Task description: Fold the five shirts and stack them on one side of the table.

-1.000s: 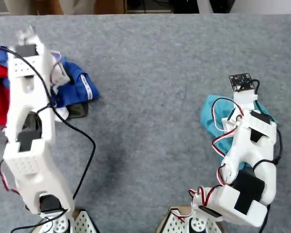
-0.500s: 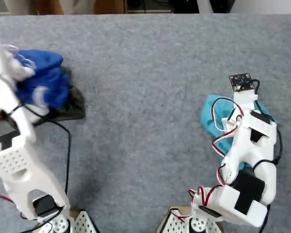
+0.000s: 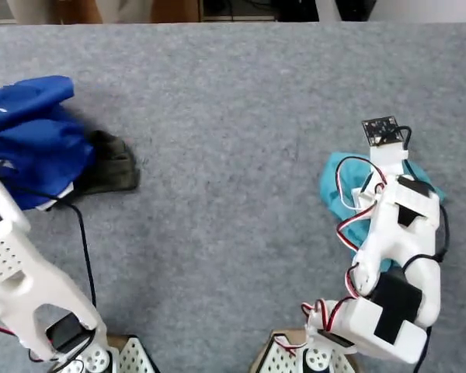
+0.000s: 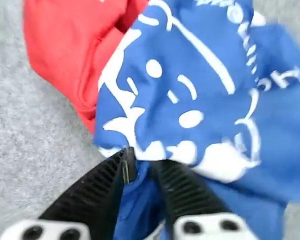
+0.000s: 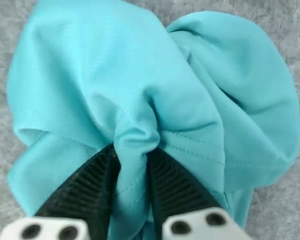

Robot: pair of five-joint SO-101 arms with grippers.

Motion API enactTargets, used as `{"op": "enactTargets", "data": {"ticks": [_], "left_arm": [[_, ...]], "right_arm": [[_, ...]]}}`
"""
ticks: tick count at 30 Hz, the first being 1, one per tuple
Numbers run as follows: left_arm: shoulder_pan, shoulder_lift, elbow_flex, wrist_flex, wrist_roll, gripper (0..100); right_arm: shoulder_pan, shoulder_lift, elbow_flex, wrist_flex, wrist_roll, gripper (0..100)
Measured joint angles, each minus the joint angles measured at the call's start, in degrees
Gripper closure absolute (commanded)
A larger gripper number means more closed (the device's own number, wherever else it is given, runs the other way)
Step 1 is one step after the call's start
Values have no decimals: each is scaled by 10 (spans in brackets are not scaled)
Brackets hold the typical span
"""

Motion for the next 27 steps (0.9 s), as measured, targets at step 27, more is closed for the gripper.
{"op": "enactTargets", "data": {"ticks": [27], "left_arm": [[95, -382, 509, -29, -115, 771]], "right_arm": [[-456, -182, -520, 309, -72, 997]]}}
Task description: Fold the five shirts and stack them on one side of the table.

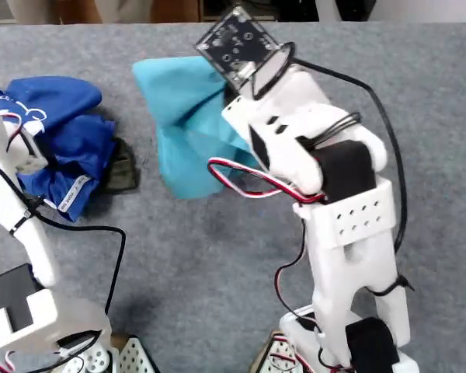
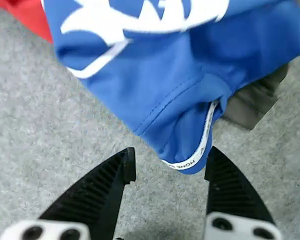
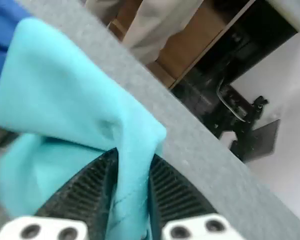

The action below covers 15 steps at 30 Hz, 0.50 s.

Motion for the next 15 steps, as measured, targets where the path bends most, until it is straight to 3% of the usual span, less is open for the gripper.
{"op": "enactTargets", "data": {"ticks": [4, 7, 15], "left_arm": [[22, 0, 28, -2, 0, 772], [65, -3, 62, -2, 1, 772], [292, -20, 152, -24, 13, 772]], "right_arm": [[98, 11, 116, -4, 0, 996], [172, 48, 247, -64, 0, 996], [314, 135, 464, -254, 57, 996]]}}
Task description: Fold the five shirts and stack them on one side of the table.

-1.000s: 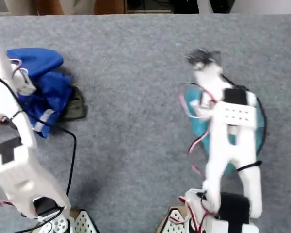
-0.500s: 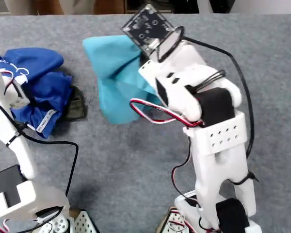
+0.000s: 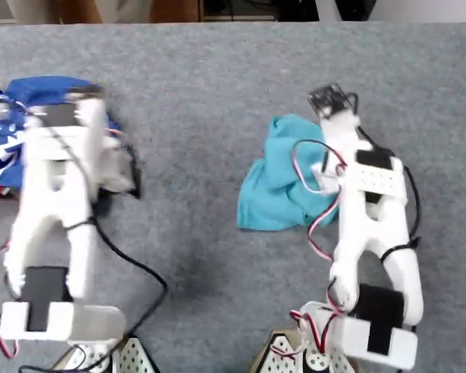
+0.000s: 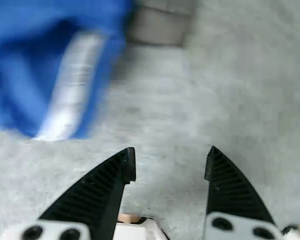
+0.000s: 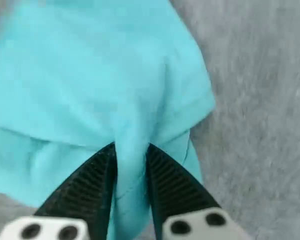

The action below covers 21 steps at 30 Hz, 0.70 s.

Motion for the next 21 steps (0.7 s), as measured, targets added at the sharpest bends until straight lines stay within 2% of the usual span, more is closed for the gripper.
{"op": "enactTargets", "data": {"ticks": [6, 9, 14, 17, 21], "left_arm": [[217, 4, 30, -69, 6, 772], [289, 31, 31, -132, 49, 772], [313, 116, 31, -263, 175, 772], [324, 168, 22, -280, 222, 772], [352, 207, -1, -281, 238, 772]], "right_arm": [[70, 62, 46, -83, 29, 996], [87, 72, 51, -105, 29, 996], [89, 72, 58, -127, 12, 996], [89, 72, 58, -128, 10, 996], [89, 72, 58, -128, 7, 996]]}}
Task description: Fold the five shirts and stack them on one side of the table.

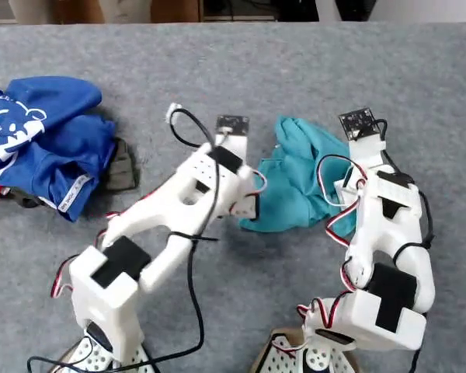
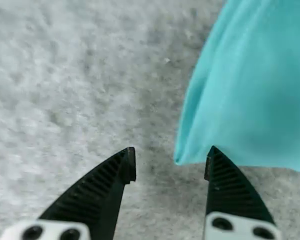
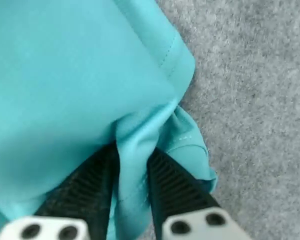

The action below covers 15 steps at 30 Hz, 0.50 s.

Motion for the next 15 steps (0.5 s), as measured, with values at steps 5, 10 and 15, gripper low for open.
{"op": "enactTargets", "data": {"ticks": [5, 10, 15], "left_arm": [[45, 18, -23, 17, 3, 772], [34, 69, -27, -13, 6, 772], [11, 108, -63, -11, 56, 805]], "right_arm": [[0, 0, 1, -2, 0, 996], [0, 0, 1, -2, 0, 996], [0, 0, 1, -2, 0, 996]]}}
